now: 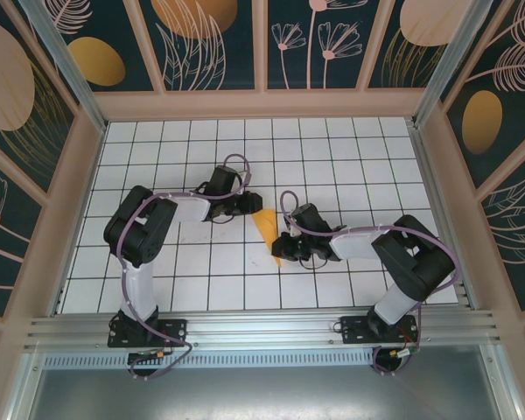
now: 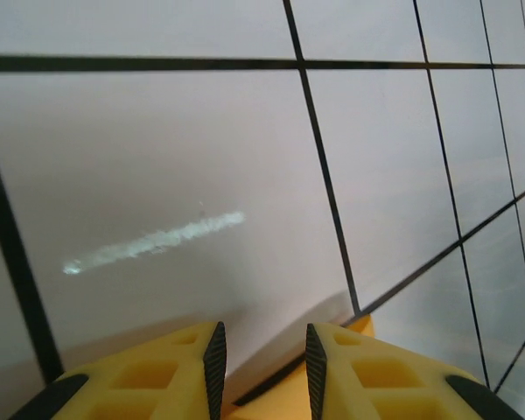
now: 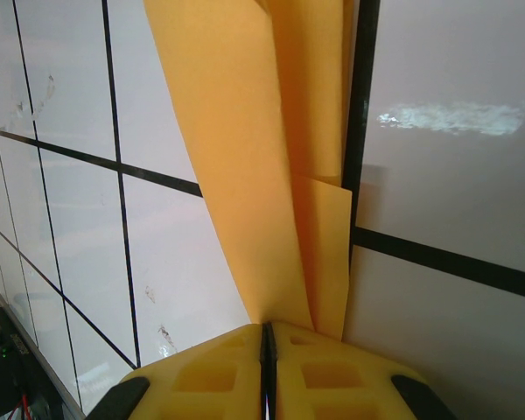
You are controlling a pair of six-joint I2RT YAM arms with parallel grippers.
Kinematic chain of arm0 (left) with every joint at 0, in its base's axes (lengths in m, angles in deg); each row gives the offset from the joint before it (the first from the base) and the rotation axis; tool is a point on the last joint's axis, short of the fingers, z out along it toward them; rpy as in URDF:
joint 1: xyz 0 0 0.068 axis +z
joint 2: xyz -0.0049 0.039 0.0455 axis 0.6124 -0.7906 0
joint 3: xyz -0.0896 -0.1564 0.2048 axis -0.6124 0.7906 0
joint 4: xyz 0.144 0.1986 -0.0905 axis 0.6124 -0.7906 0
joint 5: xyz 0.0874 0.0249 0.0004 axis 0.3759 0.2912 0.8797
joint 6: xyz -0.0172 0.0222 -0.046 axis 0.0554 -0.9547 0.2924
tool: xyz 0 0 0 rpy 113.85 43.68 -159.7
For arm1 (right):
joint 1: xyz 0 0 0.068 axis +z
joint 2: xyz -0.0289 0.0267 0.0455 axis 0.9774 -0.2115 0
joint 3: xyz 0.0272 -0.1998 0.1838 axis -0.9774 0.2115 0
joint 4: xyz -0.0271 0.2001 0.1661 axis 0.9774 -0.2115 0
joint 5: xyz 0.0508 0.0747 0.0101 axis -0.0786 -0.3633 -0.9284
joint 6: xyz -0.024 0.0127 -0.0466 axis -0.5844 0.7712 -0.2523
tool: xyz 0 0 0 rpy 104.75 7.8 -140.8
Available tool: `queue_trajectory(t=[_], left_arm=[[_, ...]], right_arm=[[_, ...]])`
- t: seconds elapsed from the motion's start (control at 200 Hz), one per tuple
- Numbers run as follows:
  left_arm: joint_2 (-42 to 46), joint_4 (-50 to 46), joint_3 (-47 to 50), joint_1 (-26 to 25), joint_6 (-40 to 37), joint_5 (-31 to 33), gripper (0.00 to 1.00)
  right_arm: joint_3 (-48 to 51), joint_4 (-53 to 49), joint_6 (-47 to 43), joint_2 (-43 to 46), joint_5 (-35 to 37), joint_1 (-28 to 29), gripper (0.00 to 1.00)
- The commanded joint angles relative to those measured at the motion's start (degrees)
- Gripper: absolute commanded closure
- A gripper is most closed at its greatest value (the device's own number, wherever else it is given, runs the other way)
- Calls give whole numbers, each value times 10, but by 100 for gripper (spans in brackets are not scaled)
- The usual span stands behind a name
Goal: Fold a paper plane with a square sheet of paper (pick it up from the middle)
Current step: Fold the wing for the fifth time at the center of the table.
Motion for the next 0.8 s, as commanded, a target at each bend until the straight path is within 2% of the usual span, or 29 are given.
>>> queue_trajectory(t=[0.0,0.25,0.415,0.49,0.625,0.796], left_arm=[[-14,-35,-23,15,-36,21,67],[13,-87,-72,23,-52,38,65],[79,-78,-41,22,-26,26,65],[108,-52,-6,22,1,-13,68],[151,60,95,18,81,-93,76],[152,108,143,-16,113,-107,79]], right_arm=[[29,-86,-2,-12,23,4,88],[17,-78,-1,-16,25,1,87],[11,-85,-5,-15,31,1,87],[11,-79,-3,-11,33,1,87],[8,-68,-2,-5,32,0,87],[7,-54,3,-9,29,-1,87]])
